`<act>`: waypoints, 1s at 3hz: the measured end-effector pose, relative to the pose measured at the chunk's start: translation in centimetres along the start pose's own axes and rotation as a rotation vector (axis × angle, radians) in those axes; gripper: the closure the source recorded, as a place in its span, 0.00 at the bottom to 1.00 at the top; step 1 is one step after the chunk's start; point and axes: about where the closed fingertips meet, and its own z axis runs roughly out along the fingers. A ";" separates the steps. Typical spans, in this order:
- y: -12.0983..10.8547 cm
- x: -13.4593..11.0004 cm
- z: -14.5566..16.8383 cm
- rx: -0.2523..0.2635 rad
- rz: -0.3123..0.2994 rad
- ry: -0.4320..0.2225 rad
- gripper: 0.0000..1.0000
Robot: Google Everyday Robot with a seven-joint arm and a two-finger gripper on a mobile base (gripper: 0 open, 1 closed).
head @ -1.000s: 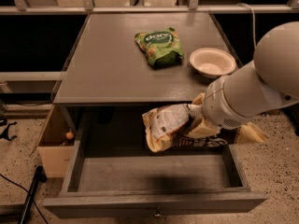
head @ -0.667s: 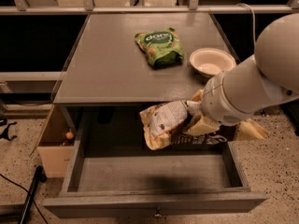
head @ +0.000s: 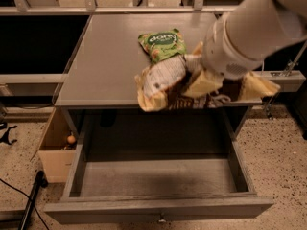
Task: Pick brown chip bag from top drawer and place on counter
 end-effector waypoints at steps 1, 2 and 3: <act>-3.7 -2.6 -0.2 0.037 -0.046 -0.038 1.00; -6.8 -5.6 2.3 0.052 -0.114 -0.125 1.00; -9.5 -8.4 5.8 0.059 -0.221 -0.216 1.00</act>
Offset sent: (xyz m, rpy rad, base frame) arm 0.1154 0.0906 0.0337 0.1351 -0.1683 0.2343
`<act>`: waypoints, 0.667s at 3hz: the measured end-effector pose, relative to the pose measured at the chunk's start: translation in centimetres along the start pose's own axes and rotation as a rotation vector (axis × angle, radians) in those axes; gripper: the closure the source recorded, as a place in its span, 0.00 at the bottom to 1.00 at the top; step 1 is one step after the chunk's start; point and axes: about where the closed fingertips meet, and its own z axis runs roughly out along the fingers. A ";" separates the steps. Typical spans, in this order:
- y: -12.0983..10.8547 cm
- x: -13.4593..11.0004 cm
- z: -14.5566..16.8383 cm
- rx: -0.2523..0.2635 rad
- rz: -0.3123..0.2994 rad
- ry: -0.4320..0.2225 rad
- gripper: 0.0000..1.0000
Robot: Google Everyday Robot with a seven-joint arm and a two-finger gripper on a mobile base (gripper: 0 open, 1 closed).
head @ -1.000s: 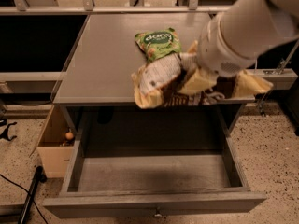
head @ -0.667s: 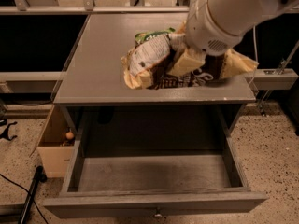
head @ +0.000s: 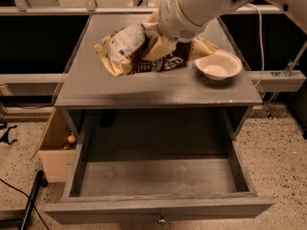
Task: Pick brown chip bag from top drawer and place on counter
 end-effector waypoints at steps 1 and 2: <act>0.0 0.0 0.0 0.000 0.000 0.000 1.00; -0.3 0.3 0.4 0.029 -0.025 0.000 1.00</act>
Offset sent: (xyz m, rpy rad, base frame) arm 0.0147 -0.0034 -0.0082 0.0025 -0.0872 0.0062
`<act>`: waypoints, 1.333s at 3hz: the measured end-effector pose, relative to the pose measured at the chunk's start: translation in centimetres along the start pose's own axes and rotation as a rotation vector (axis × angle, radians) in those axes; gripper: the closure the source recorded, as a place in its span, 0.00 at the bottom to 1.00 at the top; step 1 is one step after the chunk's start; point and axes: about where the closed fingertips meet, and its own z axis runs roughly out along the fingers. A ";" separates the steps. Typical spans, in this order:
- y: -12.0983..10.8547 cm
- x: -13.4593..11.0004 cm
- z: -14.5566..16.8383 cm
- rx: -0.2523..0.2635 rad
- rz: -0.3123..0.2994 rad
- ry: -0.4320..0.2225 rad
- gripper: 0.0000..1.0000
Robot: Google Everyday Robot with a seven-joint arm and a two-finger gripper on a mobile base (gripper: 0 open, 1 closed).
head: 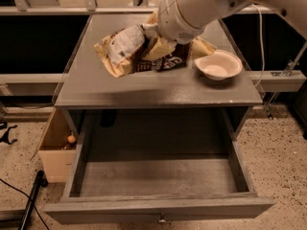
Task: Pick brown chip bag from top drawer and place on counter
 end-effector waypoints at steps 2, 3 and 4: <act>-2.2 0.2 3.5 0.046 -0.068 -0.029 1.00; -2.8 0.5 6.0 0.028 -0.078 -0.044 1.00; -3.2 1.1 8.3 0.010 -0.084 -0.050 1.00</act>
Offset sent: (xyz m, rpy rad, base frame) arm 0.0605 0.0318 -0.0242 0.0180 -0.1014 0.0708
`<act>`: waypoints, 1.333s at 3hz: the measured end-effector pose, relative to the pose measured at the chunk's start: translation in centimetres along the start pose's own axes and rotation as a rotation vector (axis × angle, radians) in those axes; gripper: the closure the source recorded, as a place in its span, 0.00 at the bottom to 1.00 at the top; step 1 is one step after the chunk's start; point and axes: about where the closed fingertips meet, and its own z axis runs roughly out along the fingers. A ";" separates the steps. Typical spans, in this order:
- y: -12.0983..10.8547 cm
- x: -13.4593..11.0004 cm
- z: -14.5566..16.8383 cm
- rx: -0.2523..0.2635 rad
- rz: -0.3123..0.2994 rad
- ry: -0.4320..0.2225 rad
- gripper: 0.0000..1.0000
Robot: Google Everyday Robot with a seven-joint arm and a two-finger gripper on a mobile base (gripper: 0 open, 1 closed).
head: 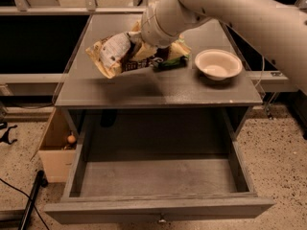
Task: Pick brown chip bag from top drawer and place on counter
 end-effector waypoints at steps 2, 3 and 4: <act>-0.4 2.8 3.6 -0.011 -0.005 0.018 1.00; -0.1 3.9 5.0 -0.027 0.002 0.032 1.00; 0.3 4.6 6.0 -0.050 0.006 0.044 1.00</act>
Offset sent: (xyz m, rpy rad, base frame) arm 0.0509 -0.0043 -0.0502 -0.0348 0.0019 -0.0160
